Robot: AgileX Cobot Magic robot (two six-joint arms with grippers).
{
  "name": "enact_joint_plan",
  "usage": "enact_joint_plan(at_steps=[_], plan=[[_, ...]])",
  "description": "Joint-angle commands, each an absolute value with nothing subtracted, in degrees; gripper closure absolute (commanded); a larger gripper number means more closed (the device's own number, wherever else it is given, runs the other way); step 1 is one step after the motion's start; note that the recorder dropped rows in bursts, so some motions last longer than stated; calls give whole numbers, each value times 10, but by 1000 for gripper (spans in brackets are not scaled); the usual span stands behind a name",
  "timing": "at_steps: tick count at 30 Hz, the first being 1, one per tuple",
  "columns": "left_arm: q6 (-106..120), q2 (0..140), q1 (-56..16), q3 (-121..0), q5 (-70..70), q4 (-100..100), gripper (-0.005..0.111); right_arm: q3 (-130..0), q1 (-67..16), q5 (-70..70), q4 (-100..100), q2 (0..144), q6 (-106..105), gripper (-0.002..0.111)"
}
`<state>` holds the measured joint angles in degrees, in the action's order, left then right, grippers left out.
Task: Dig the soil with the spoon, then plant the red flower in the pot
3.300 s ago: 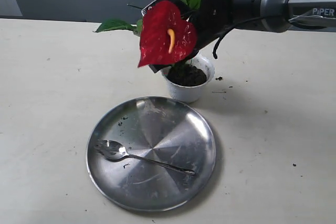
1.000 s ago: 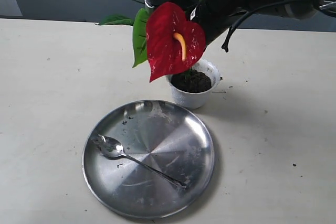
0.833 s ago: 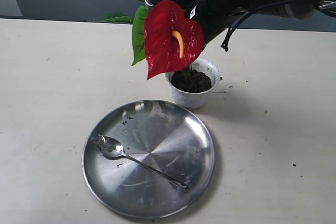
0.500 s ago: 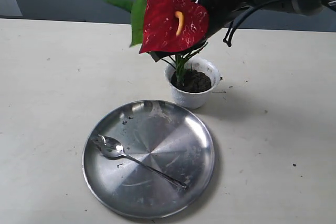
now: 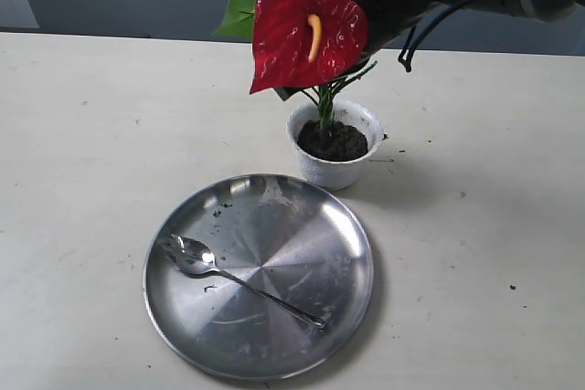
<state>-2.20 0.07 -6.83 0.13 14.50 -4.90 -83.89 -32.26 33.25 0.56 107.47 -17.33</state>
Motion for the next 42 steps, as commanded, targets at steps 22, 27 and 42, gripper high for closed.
enact_joint_plan(at_steps=[22, 27, 42], plan=[[-24, 0, -71, 0, 137, -48, 106, -836, -321, 376, 20, 1129, -151, 101], [-24, 0, -71, 0, 137, -48, 106, -836, -321, 397, 22, 1115, -143, 71], [-24, 0, -71, 0, 137, -48, 106, -836, -321, 464, 67, 1064, -123, 86]])
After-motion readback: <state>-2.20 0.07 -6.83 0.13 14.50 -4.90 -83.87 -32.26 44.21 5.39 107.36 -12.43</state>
